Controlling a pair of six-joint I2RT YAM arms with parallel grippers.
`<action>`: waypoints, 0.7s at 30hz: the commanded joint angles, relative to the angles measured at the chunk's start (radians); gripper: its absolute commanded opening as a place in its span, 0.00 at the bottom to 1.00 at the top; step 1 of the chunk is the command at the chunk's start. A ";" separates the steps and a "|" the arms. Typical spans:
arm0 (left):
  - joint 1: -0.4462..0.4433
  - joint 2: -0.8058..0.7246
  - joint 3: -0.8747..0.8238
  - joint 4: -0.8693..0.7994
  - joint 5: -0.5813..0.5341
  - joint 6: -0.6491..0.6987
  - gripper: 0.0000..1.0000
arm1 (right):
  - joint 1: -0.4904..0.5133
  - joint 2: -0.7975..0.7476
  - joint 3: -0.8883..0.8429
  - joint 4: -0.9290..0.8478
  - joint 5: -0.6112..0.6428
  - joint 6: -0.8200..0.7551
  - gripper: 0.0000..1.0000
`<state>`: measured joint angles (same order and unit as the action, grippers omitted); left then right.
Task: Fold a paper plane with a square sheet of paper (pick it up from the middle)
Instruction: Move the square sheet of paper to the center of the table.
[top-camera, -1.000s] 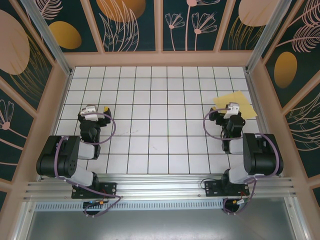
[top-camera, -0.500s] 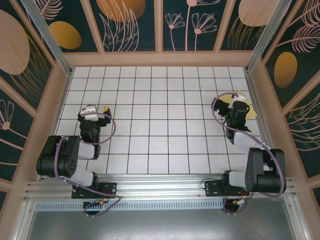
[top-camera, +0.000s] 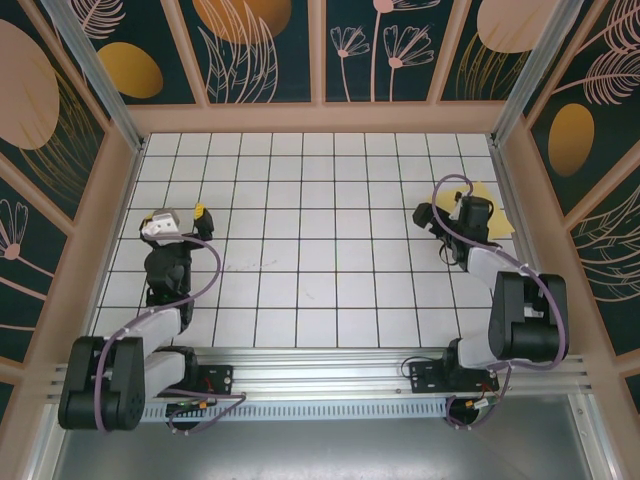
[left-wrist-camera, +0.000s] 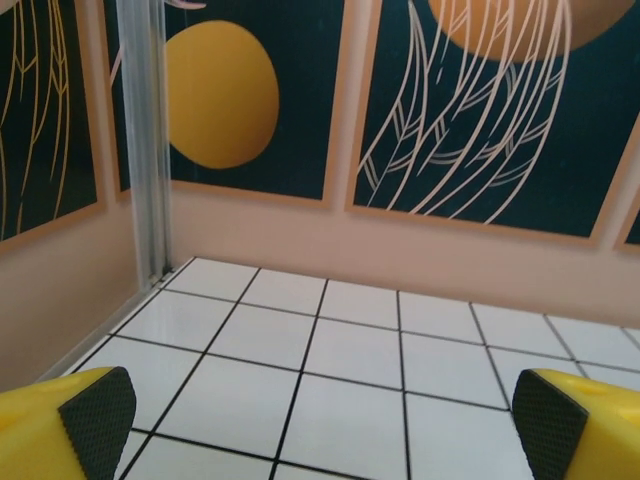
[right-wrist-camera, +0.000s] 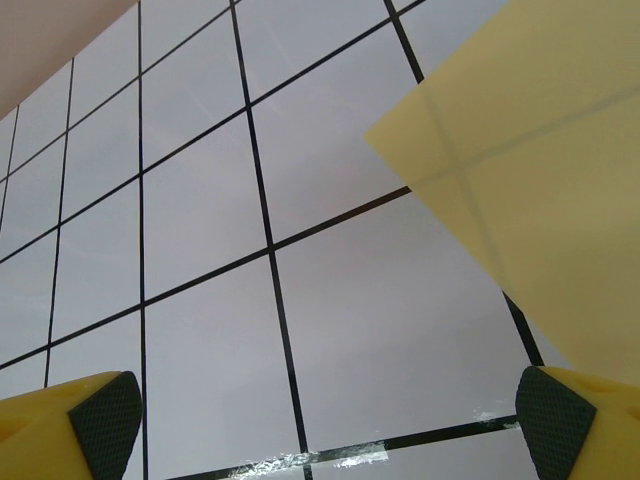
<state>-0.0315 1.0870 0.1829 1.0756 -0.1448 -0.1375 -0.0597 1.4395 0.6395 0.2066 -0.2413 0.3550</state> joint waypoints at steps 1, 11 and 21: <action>0.005 -0.071 0.053 -0.180 -0.003 -0.102 0.99 | -0.021 0.032 0.059 -0.095 -0.028 0.015 0.99; 0.006 -0.248 0.176 -0.664 -0.082 -0.542 0.99 | -0.057 0.143 0.126 -0.165 -0.082 0.010 0.99; 0.006 -0.247 0.159 -0.664 0.146 -0.543 0.99 | -0.099 0.247 0.267 -0.203 -0.053 0.019 0.99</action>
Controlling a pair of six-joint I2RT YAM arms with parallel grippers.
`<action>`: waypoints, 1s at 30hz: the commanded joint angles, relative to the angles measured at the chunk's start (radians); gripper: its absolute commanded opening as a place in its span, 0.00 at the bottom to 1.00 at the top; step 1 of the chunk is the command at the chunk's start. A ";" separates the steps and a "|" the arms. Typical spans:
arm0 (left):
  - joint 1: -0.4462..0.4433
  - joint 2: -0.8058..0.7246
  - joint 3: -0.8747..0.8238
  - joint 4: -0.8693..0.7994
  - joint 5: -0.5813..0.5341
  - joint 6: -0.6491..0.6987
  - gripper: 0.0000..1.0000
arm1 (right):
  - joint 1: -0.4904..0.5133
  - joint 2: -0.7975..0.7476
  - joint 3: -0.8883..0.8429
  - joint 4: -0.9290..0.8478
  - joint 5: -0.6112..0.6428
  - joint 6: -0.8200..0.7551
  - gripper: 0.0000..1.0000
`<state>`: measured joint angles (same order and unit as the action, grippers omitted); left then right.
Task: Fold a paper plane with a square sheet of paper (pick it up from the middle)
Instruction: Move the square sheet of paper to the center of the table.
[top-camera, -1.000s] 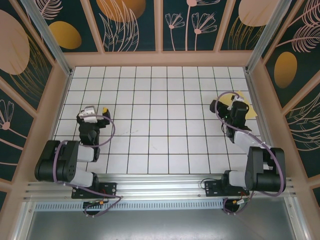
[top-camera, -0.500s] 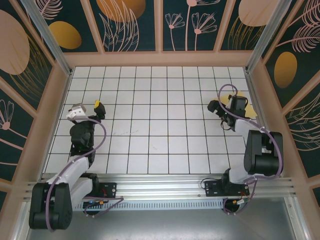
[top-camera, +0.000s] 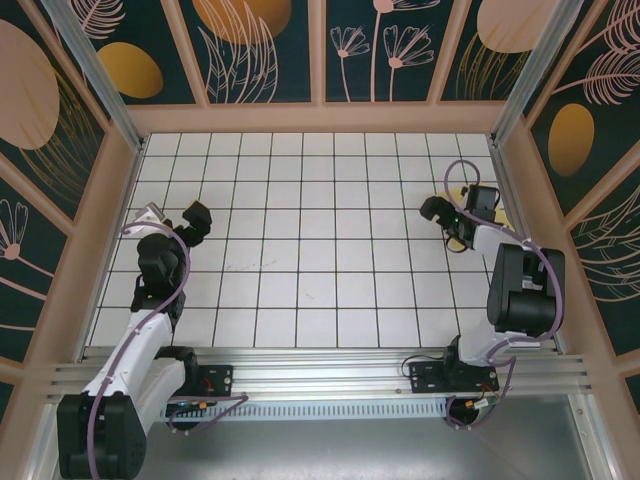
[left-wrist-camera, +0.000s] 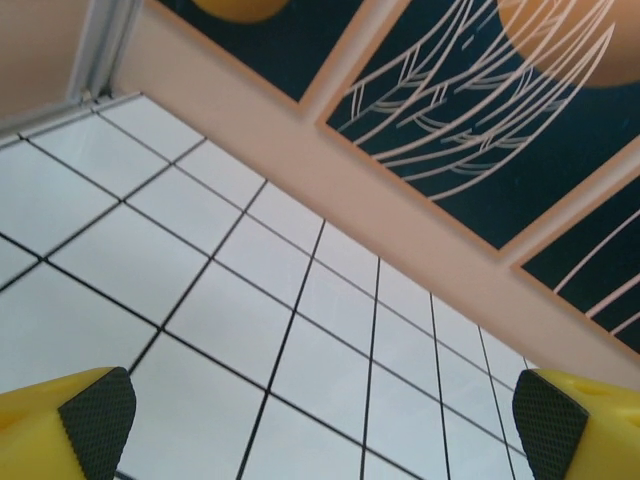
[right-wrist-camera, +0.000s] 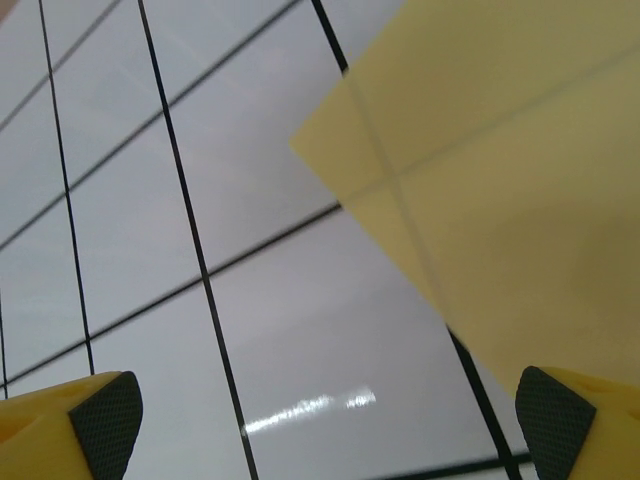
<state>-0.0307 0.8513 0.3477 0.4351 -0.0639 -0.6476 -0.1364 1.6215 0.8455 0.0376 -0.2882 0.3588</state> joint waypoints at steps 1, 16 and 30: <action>0.005 -0.015 -0.006 -0.022 0.068 -0.030 0.99 | -0.028 0.089 0.076 -0.035 -0.026 0.019 0.99; 0.005 -0.026 -0.009 -0.062 0.149 -0.025 0.98 | -0.021 0.156 -0.005 -0.091 -0.200 0.029 0.94; 0.005 0.042 0.010 -0.108 0.370 -0.030 0.99 | 0.306 0.043 -0.067 -0.107 -0.119 0.160 0.93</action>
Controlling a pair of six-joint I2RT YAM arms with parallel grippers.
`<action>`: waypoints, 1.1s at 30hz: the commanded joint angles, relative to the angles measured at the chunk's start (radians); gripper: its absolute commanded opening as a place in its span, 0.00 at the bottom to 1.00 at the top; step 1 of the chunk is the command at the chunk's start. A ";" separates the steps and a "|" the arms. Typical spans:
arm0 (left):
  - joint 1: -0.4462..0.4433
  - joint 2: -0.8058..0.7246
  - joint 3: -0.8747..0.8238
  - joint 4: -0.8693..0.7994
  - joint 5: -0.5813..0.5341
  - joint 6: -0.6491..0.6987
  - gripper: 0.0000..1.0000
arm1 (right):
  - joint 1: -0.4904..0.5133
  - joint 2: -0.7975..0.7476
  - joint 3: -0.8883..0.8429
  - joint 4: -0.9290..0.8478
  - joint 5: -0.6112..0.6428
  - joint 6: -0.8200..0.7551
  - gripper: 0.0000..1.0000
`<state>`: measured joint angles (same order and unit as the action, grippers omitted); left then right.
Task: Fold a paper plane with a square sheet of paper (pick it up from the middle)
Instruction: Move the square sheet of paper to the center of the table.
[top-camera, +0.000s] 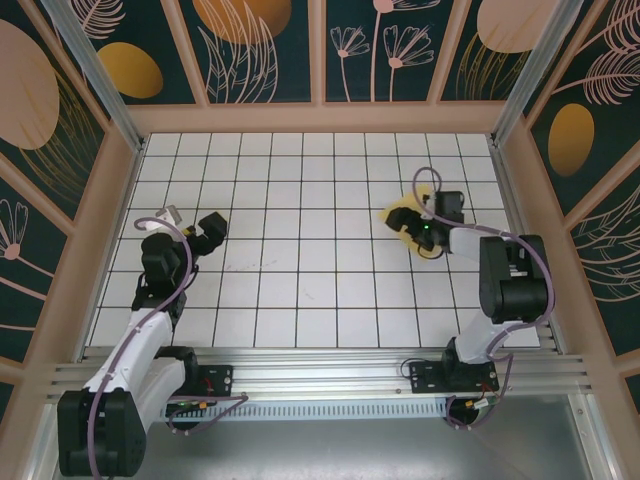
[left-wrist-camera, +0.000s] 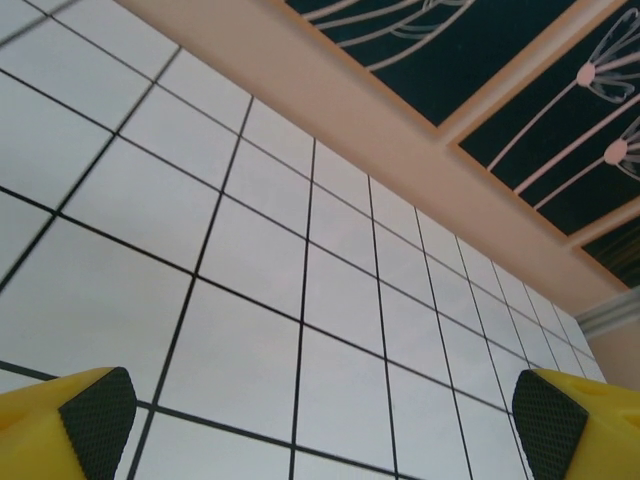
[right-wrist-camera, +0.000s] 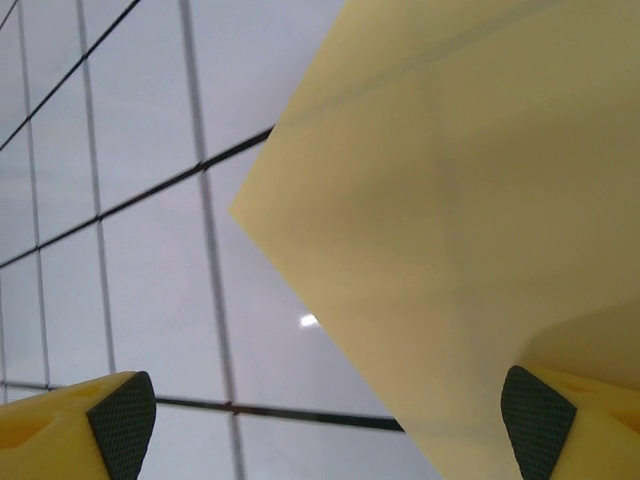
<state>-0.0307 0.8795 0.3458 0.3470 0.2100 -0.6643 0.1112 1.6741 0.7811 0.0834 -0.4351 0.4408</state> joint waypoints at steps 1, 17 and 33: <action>0.006 0.021 0.016 -0.028 0.116 -0.022 0.99 | 0.066 -0.035 0.016 -0.176 0.072 0.069 0.93; -0.018 0.118 -0.044 0.007 0.303 -0.113 0.99 | 0.030 -0.084 -0.121 -0.169 0.156 0.052 0.99; -0.134 0.142 -0.066 -0.010 0.262 -0.152 0.98 | 0.332 -0.408 -0.331 0.027 0.142 0.496 0.99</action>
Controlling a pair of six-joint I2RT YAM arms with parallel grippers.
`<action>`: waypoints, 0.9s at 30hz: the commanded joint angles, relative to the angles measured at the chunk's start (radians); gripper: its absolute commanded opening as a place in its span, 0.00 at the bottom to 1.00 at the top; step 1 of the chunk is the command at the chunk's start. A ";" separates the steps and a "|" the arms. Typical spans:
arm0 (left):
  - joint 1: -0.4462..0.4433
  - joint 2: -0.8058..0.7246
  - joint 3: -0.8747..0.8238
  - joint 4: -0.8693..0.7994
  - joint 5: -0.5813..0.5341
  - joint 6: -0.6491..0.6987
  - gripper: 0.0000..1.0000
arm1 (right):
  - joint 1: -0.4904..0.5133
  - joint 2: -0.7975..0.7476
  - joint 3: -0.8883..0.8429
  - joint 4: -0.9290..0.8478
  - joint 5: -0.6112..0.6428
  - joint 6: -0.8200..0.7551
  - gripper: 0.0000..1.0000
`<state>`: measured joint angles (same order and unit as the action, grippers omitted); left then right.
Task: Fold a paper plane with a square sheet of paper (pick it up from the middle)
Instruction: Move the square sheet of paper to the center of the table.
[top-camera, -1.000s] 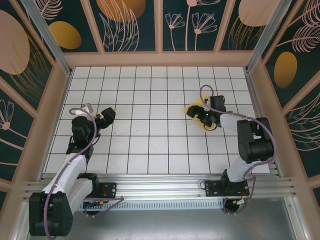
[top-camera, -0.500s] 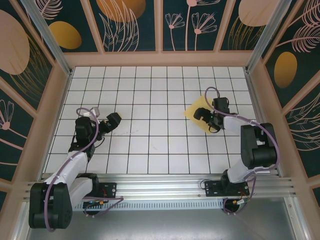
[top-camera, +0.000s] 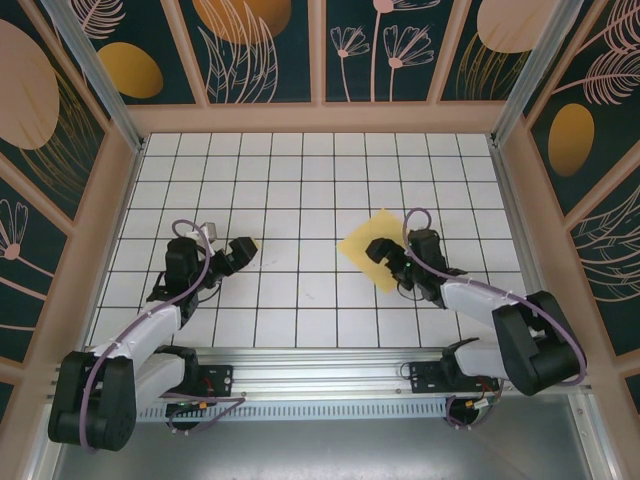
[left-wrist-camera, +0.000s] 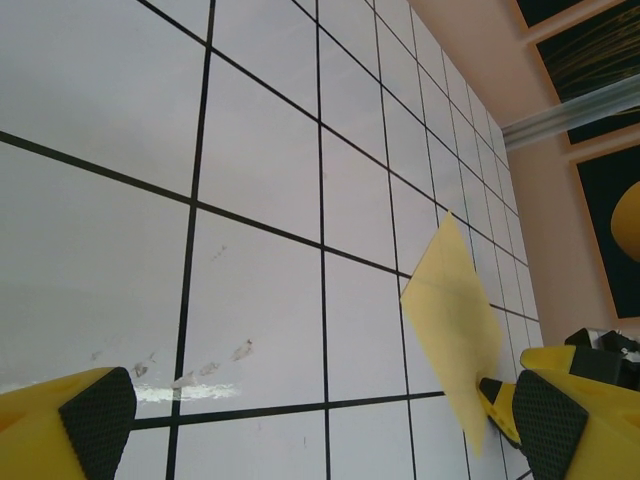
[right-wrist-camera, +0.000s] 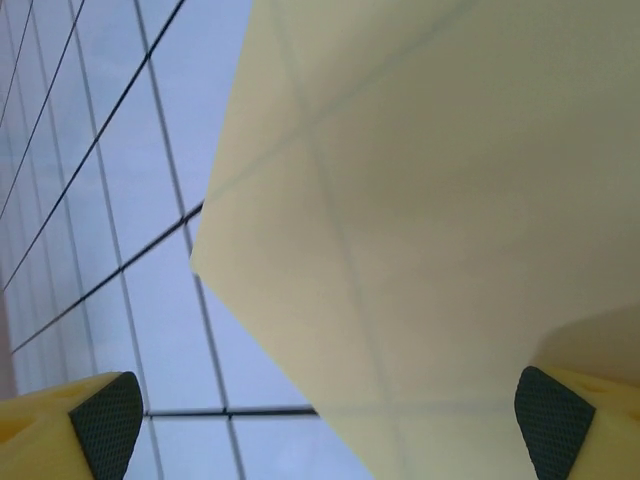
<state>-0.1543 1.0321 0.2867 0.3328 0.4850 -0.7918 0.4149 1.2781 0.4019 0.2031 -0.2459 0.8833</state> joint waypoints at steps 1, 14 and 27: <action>-0.013 -0.017 -0.007 -0.002 -0.011 -0.027 0.98 | 0.030 -0.011 0.093 -0.153 -0.040 0.004 0.99; -0.019 -0.015 0.017 -0.005 0.022 -0.003 0.99 | -0.238 0.325 0.406 -0.351 -0.008 -0.478 0.99; -0.020 0.019 -0.005 0.007 0.016 -0.006 0.99 | -0.266 0.271 0.185 -0.302 0.057 -0.259 0.99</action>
<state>-0.1669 1.0512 0.2848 0.3321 0.4900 -0.8055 0.1345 1.5883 0.7204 0.0189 -0.2352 0.4915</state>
